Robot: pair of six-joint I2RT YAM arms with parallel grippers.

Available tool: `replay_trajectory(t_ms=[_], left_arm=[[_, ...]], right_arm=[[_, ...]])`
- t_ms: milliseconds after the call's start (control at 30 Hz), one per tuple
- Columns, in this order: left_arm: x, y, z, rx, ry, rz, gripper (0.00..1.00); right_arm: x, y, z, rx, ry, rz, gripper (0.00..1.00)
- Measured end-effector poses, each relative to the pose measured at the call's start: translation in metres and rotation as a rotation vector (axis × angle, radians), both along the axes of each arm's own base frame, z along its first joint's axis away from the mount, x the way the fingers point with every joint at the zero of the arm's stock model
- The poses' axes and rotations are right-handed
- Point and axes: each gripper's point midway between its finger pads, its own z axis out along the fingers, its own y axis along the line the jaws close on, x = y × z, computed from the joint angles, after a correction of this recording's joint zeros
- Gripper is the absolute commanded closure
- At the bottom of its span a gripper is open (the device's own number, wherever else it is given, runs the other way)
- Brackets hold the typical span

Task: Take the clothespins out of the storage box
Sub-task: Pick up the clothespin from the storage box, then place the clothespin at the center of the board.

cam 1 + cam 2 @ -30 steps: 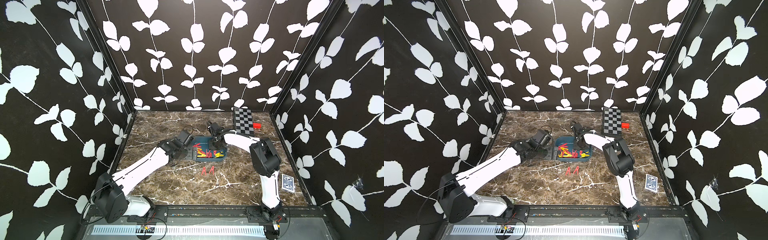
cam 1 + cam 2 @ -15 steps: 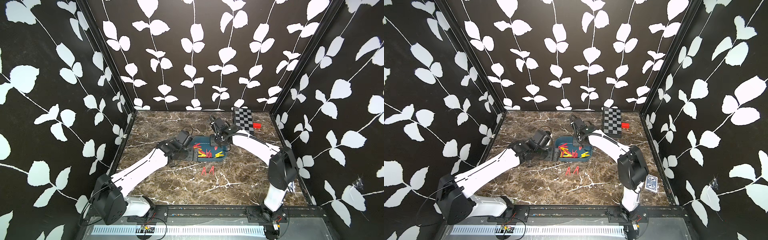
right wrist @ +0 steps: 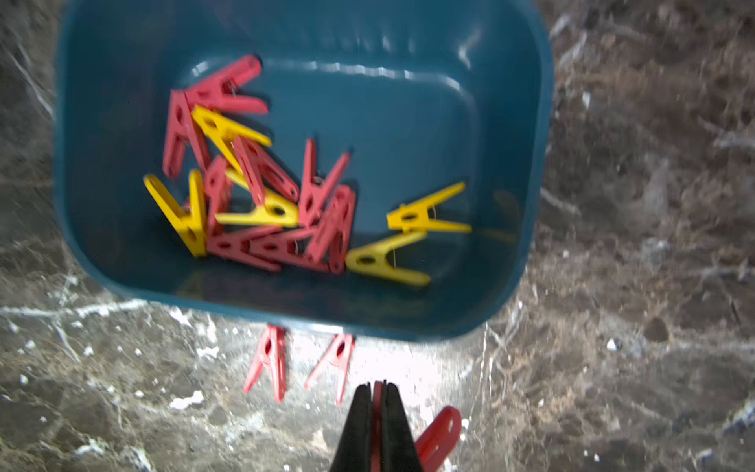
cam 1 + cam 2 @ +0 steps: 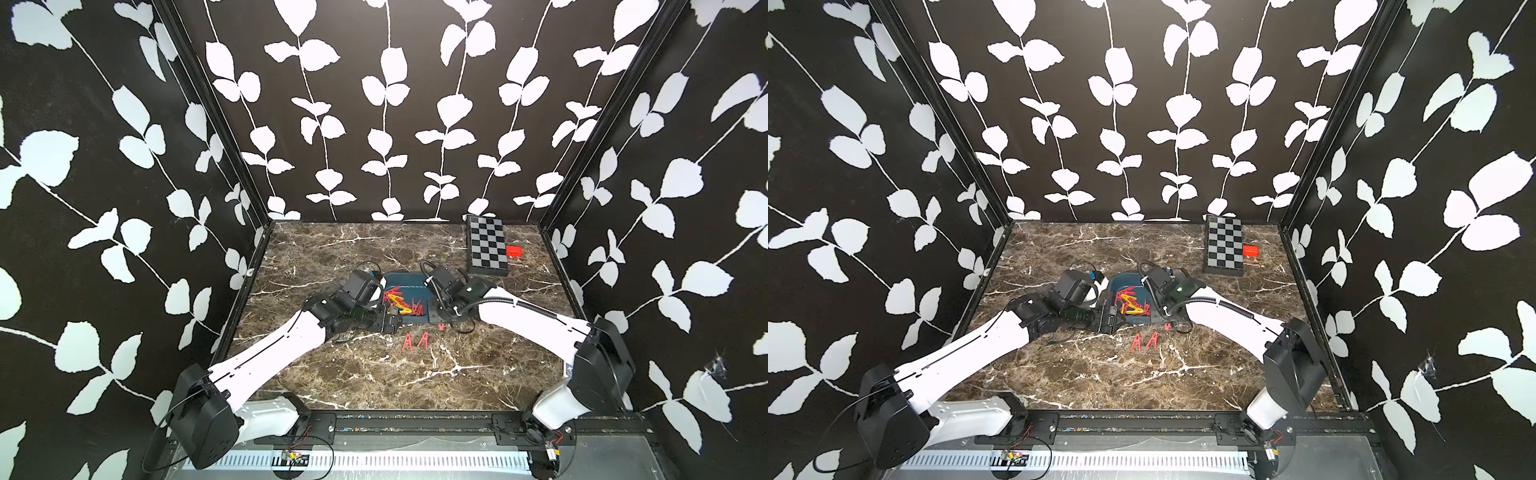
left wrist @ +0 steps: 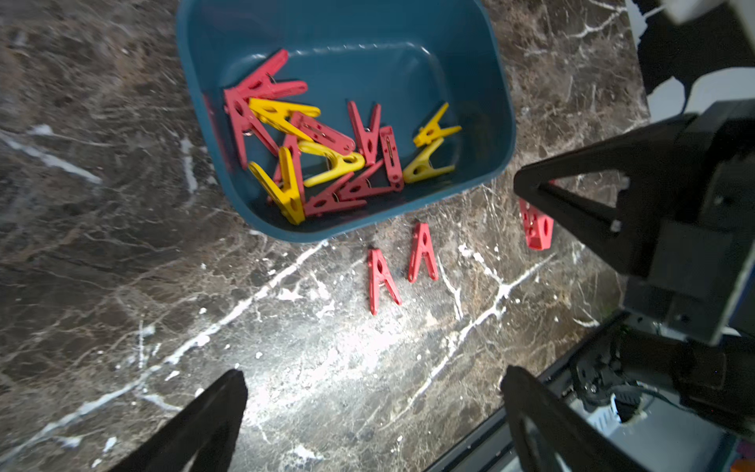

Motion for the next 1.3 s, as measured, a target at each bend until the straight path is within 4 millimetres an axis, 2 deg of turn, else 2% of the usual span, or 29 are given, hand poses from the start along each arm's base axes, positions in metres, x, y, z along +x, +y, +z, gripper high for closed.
replay_trajectory(t_ms=[233,633,1033,1167,1300], left_arm=[[-0.007,-0.002,0.001,-0.028,0.012,-0.025,0.01],[-0.008,-0.001,0.009,-0.047,-0.008,-0.025,0.01],[-0.008,-0.001,0.009,-0.045,-0.009,-0.021,0.01],[-0.007,0.0,0.009,-0.042,-0.012,-0.016,0.01],[-0.006,0.0,0.008,-0.04,-0.012,-0.011,0.01]], right_arm=[[-0.021,-0.003,-0.026,-0.022,0.036,-0.006,0.99],[-0.021,0.0,-0.072,-0.075,0.083,0.004,0.99],[-0.02,0.001,-0.086,-0.086,0.069,0.059,0.94],[-0.022,-0.001,-0.09,-0.094,0.073,0.068,0.83],[-0.022,-0.001,-0.09,-0.094,0.071,0.073,0.79]])
